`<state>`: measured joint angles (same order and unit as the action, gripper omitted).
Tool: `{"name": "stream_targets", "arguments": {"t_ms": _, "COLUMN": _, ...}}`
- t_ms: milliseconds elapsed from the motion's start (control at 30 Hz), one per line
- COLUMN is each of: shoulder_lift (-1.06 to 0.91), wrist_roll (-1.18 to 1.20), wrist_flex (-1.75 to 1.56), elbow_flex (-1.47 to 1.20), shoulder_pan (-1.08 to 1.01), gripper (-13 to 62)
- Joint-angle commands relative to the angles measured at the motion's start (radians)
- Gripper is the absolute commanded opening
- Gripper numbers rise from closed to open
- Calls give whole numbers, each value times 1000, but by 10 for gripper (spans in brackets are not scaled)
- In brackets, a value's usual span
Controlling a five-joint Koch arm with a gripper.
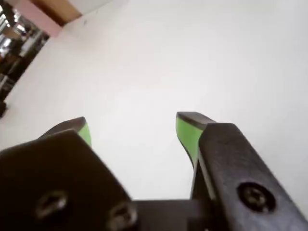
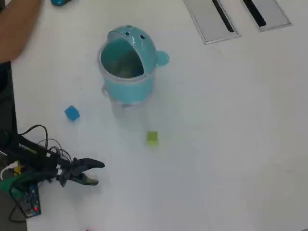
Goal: Grasp RGB lego blocks and put them in the bin one by one.
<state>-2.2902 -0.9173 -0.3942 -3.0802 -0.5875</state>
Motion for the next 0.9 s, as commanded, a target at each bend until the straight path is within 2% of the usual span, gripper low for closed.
{"name": "stream_targets", "arguments": {"t_ms": 0, "shoulder_lift": -58, "wrist_roll": -75, "wrist_flex": -95, "elbow_flex": 32, "shoulder_pan": -12, "gripper": 323}}
{"name": "stream_targets", "arguments": {"t_ms": 533, "shoulder_lift": -55, "wrist_roll": -268, "wrist_flex": -83, "elbow_flex": 103, "shoulder_pan": -77, "gripper": 323}}
{"name": "stream_targets", "arguments": {"t_ms": 633, "shoulder_lift": -49, "wrist_roll": -448, "wrist_flex": -64, "elbow_flex": 120, "shoulder_pan": -83, "gripper": 324}}
{"name": "stream_targets", "arguments": {"t_ms": 867, "shoulder_lift": -40, "wrist_roll": -543, "wrist_flex": 25, "elbow_flex": 202, "shoulder_pan": -94, "gripper": 325}}
